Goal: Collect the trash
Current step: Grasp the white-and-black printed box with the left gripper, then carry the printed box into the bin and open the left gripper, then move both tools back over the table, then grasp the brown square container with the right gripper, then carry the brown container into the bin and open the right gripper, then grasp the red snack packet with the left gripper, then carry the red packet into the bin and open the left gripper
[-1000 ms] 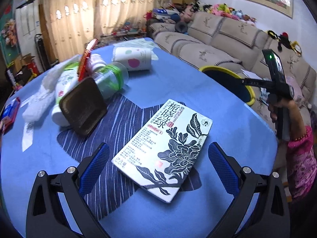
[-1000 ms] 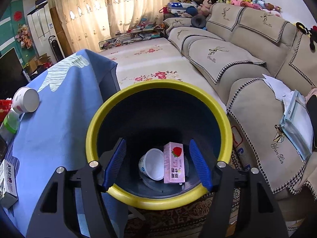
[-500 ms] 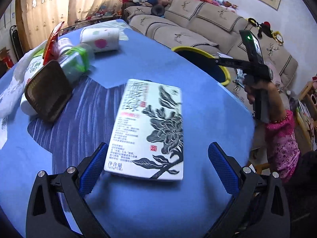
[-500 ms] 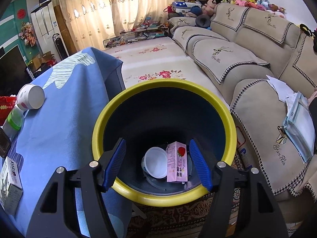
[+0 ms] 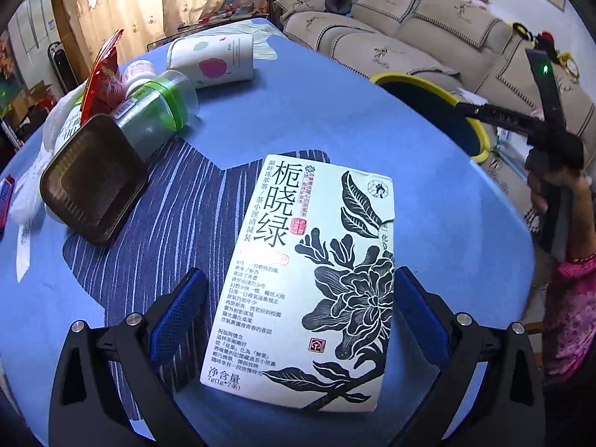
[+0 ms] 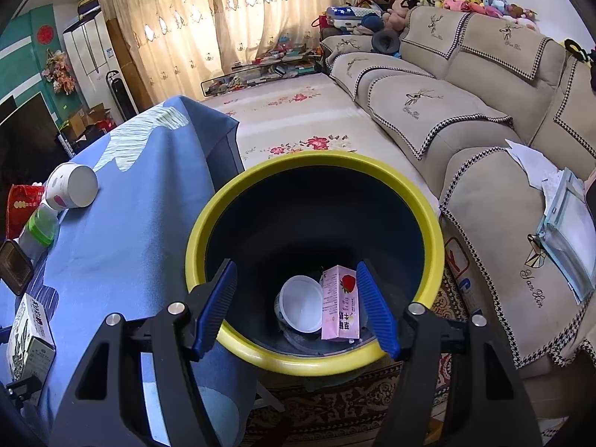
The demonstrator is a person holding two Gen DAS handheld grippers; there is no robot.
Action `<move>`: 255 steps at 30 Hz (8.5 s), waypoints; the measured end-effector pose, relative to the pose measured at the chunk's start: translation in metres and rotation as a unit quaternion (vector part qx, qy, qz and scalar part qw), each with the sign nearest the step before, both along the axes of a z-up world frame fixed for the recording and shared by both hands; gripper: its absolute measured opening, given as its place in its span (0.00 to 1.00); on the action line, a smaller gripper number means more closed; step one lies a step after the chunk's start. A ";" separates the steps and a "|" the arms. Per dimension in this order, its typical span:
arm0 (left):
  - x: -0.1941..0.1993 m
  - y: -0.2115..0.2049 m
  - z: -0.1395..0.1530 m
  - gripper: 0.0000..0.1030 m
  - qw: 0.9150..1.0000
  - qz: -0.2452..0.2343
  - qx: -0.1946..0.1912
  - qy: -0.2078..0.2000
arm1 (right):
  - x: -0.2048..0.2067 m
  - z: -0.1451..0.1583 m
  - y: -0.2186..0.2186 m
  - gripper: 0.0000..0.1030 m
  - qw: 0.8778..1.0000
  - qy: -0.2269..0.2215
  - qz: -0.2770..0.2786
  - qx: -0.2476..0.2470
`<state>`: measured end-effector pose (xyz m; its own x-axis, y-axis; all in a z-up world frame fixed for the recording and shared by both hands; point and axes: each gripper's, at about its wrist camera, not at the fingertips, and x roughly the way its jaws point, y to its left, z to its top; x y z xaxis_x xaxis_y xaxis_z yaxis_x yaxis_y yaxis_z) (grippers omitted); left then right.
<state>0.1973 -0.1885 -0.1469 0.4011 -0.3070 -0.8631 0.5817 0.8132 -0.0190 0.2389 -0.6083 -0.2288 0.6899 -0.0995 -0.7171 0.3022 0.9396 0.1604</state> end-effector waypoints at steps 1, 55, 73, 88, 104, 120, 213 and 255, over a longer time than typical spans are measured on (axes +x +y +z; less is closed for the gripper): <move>-0.001 -0.001 -0.001 0.95 1.000 -0.002 0.007 -0.003 | 0.000 -0.001 -0.002 0.61 1.000 0.000 -0.001 0.003; 0.106 -0.323 0.004 0.76 0.990 -0.141 -0.007 0.001 | -0.098 0.000 -0.116 0.62 0.992 -0.039 -0.112 0.038; 0.013 -0.138 0.108 0.95 0.987 0.003 -0.062 -0.148 | -0.082 0.021 -0.070 0.65 0.997 -0.050 -0.052 0.032; -0.028 0.105 0.094 0.95 0.959 0.226 -0.052 -0.165 | -0.007 0.047 0.089 0.66 0.989 -0.030 0.143 0.018; -0.045 0.210 0.084 0.95 0.934 0.298 -0.077 -0.183 | 0.061 0.059 0.320 0.67 0.917 -0.046 0.395 -0.023; -0.039 0.227 0.057 0.95 0.931 0.311 -0.097 -0.162 | 0.098 0.037 0.348 0.82 0.903 -0.040 0.428 -0.012; 0.165 0.046 0.070 0.10 0.980 0.137 -0.035 -0.137 | 0.032 -0.010 0.008 0.80 0.999 0.018 0.003 -0.036; 0.084 -0.319 0.041 0.12 0.985 -0.165 -0.035 -0.041 | -0.080 -0.010 -0.098 0.80 0.996 -0.013 -0.092 0.006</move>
